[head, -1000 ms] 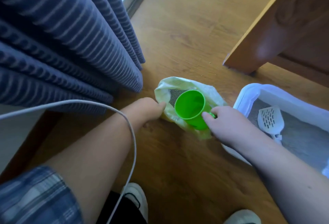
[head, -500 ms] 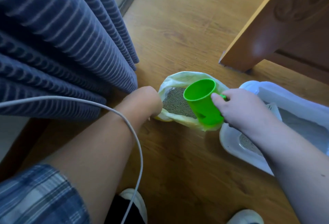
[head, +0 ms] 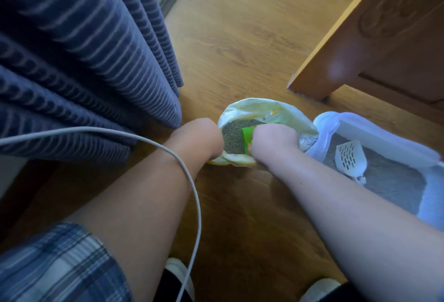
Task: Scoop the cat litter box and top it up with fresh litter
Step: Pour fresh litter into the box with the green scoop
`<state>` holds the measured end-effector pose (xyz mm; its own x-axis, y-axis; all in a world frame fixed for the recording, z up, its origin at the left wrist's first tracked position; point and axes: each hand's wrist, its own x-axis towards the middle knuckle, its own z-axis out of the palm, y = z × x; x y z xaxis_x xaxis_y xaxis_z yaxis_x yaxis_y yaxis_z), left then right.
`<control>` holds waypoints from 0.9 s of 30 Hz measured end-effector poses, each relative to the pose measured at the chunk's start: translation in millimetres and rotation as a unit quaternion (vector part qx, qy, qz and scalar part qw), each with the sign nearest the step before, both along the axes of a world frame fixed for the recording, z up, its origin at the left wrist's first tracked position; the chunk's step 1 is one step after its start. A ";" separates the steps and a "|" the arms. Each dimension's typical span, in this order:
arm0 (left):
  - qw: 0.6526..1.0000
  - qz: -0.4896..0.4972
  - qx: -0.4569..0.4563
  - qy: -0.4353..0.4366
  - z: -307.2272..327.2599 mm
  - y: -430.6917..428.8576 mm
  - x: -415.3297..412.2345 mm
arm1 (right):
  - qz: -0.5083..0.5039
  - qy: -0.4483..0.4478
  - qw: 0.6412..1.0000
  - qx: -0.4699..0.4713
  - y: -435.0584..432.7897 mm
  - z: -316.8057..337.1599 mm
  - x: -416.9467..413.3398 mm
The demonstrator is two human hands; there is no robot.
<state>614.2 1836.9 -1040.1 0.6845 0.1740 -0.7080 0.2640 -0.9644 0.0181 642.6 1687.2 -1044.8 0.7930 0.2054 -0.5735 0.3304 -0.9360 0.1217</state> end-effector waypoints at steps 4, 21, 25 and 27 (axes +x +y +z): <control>1.000 -0.012 -0.006 0.013 -0.2 -1.2 -3.2 | -0.043 -0.022 0.999 0.003 1.9 -6.7 11.3; 0.997 0.062 -0.033 -0.023 12.2 -3.5 -12.8 | -0.021 0.026 0.999 -0.015 16.0 -13.9 1.4; 0.997 0.069 -0.031 -0.016 12.7 -6.8 -12.4 | 0.024 0.040 0.999 -0.002 21.9 -17.4 -4.0; 0.996 0.084 -0.037 -0.021 12.4 -6.0 -13.5 | 0.045 0.046 0.998 -0.006 23.7 -18.5 -4.6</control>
<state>600.7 1830.9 -1027.8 0.6793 0.2362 -0.6948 0.4186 -0.9024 0.1024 638.0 1710.9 -1063.3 0.7155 0.2659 -0.6461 0.4229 -0.9009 0.0975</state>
